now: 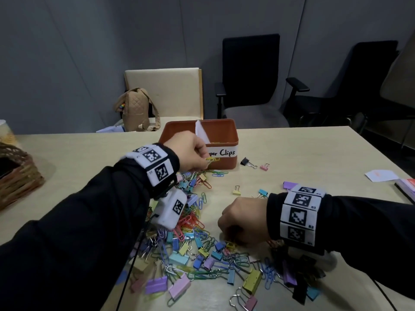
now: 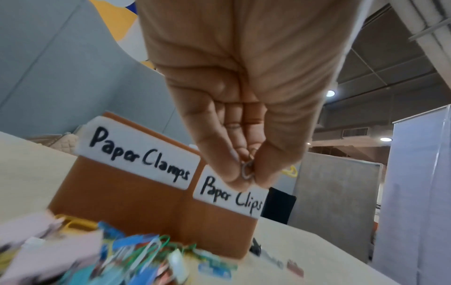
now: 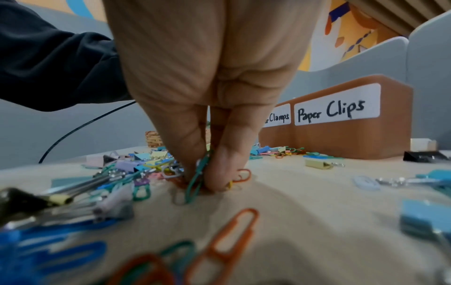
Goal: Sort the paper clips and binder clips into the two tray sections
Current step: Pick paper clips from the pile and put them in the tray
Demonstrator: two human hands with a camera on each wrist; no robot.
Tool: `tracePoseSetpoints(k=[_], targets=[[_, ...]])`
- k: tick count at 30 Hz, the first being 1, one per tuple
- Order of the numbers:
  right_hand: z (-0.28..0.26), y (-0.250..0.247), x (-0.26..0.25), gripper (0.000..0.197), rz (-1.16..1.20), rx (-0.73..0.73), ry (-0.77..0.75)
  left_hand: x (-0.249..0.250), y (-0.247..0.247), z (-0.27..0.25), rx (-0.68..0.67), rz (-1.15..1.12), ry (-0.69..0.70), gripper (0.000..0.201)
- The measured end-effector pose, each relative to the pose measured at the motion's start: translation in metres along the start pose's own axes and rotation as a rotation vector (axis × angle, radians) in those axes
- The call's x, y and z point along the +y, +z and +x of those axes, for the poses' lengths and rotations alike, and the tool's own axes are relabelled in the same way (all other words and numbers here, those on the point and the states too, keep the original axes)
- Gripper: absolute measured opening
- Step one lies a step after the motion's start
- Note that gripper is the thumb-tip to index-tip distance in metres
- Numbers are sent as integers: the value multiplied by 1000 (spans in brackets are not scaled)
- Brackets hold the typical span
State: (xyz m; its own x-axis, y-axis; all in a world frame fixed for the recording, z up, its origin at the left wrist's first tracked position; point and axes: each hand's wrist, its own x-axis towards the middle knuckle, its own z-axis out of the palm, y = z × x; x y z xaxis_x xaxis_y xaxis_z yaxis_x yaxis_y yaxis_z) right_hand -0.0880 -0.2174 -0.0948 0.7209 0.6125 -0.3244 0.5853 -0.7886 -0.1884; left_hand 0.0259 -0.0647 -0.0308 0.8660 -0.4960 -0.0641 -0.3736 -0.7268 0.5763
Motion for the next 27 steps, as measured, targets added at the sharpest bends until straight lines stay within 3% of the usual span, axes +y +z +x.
tracePoseSetpoints(k=[8,11,20,27], targets=[[-4,-5,2,16,139,9,84,26,-16,53,247,-186,-134,15],[-9,-9,10,15,195,32,125,24,-12,60,306,-139,-115,11],[-13,-40,31,9,396,151,221,-2,-1,14,204,-63,-33,9],[11,-118,54,8,617,503,314,-28,-3,-10,175,-101,-121,8]])
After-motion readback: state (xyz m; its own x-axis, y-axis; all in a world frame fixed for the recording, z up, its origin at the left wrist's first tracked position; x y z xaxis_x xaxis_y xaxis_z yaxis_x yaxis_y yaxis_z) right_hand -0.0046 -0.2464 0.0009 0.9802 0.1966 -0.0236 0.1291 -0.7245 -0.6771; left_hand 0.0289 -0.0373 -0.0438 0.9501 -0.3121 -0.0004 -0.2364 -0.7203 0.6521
